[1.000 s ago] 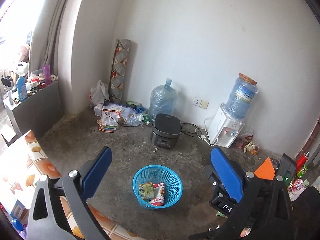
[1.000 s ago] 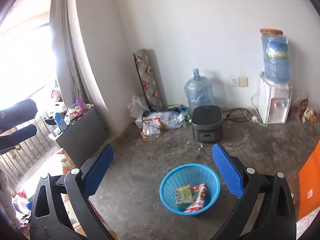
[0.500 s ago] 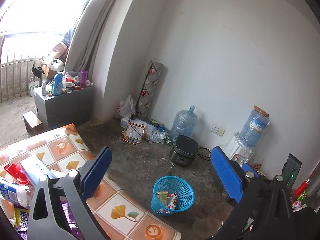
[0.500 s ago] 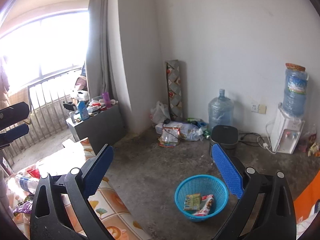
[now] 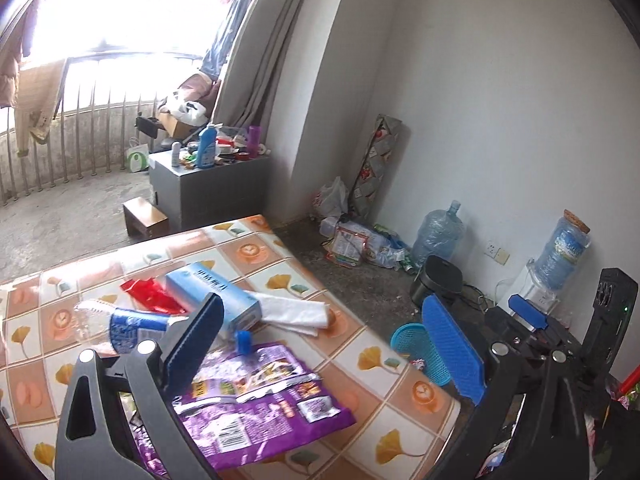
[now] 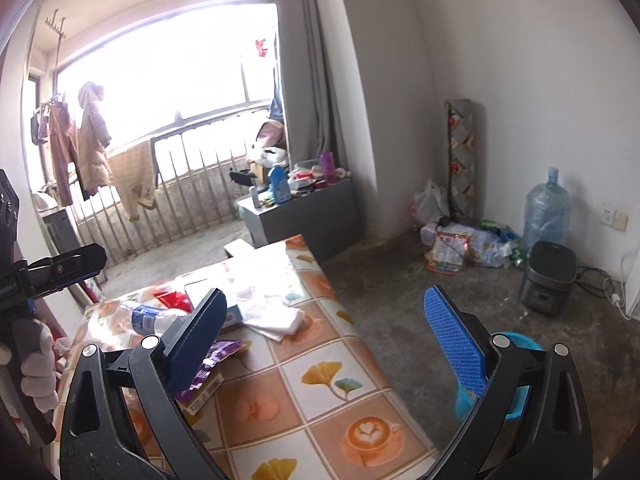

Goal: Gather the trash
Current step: 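Grasp the purple snack bag with the left tool while the right tool grasps the orange-yellow snack bag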

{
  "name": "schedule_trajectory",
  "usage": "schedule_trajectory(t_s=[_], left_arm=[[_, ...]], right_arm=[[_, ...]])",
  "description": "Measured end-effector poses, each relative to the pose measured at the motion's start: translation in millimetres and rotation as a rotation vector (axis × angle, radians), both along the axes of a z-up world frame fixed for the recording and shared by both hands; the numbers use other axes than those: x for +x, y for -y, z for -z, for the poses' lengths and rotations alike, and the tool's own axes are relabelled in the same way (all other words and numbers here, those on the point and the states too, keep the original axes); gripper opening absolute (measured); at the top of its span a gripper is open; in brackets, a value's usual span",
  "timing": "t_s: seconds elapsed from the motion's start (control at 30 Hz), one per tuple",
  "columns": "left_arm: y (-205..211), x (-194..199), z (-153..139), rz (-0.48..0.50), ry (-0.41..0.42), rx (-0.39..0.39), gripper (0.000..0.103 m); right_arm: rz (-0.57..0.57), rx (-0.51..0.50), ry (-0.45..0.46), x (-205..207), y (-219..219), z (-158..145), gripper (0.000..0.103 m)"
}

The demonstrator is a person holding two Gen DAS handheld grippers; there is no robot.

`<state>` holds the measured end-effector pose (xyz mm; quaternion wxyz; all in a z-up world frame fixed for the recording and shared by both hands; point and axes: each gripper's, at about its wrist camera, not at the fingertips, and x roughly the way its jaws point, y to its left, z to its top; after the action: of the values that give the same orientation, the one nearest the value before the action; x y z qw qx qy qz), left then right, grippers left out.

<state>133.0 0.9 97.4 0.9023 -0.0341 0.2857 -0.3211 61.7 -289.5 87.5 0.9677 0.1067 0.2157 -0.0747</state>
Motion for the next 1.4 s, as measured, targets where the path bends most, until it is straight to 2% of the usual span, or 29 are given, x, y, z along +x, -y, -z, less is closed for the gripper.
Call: schedule_trajectory(t_s=[0.2, 0.4, 0.6, 0.93, 1.1, 1.2, 1.3, 1.37, 1.4], left_arm=[[-47, 10, 24, -0.099, -0.068, 0.013, 0.097], [-75, 19, 35, -0.174, -0.098, -0.005, 0.097], [-98, 23, 57, -0.204, -0.173, -0.044, 0.097], [-125, 25, 83, -0.225, -0.241, -0.06, 0.079], [-127, 32, 99, -0.243, -0.263, -0.017, 0.066], [-126, 39, 111, -0.235, -0.295, -0.003, 0.056], [-125, 42, 117, -0.214, -0.311, -0.01, 0.048], [-125, 42, 118, -0.205, -0.305, -0.008, 0.044], [-125, 41, 118, -0.2, -0.302, -0.009, 0.043]], right_arm=[[-0.106, 0.073, -0.062, 10, -17, 15, 0.095], [-0.104, 0.152, -0.125, -1, -5, 30, 0.093], [-0.135, 0.233, -0.188, 5, -10, 41, 0.084], [-0.314, 0.379, -0.282, 41, -53, 52, 0.069], [-0.349, 0.553, -0.363, 57, -56, 69, 0.061], [-0.373, 0.675, -0.409, 67, -56, 80, 0.054], [-0.409, 0.766, -0.428, 71, -59, 84, 0.039], [-0.441, 0.811, -0.426, 71, -62, 82, 0.017], [-0.459, 0.842, -0.423, 71, -63, 81, 0.013]])
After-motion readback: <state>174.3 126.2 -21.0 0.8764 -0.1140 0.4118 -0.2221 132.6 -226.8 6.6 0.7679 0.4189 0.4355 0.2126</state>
